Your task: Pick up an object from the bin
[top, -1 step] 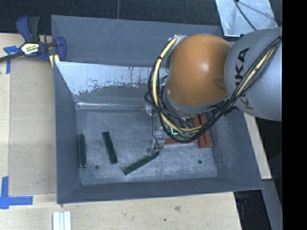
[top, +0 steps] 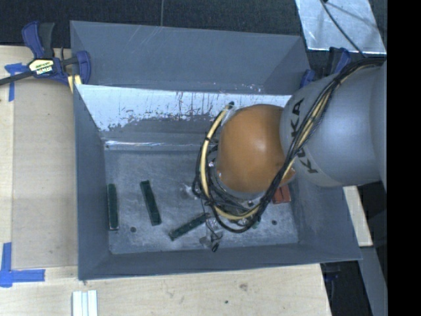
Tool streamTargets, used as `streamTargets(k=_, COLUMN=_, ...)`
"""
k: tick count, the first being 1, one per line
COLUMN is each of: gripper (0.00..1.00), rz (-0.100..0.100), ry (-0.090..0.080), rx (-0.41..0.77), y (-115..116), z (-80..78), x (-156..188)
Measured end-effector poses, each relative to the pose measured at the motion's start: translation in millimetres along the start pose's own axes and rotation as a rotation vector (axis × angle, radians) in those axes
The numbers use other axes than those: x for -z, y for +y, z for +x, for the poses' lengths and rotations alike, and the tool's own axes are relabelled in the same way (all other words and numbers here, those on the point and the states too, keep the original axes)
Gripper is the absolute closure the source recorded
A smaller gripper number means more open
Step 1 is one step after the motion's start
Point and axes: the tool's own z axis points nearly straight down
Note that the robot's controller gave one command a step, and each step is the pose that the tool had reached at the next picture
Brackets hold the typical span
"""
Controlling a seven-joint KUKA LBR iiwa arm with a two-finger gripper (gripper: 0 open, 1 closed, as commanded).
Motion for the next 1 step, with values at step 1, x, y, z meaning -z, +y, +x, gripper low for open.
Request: streamTargets(k=1, gripper=0.0, rz=0.001, ry=-0.003, rx=0.384, y=-4.6, z=-12.7, x=-54.2)
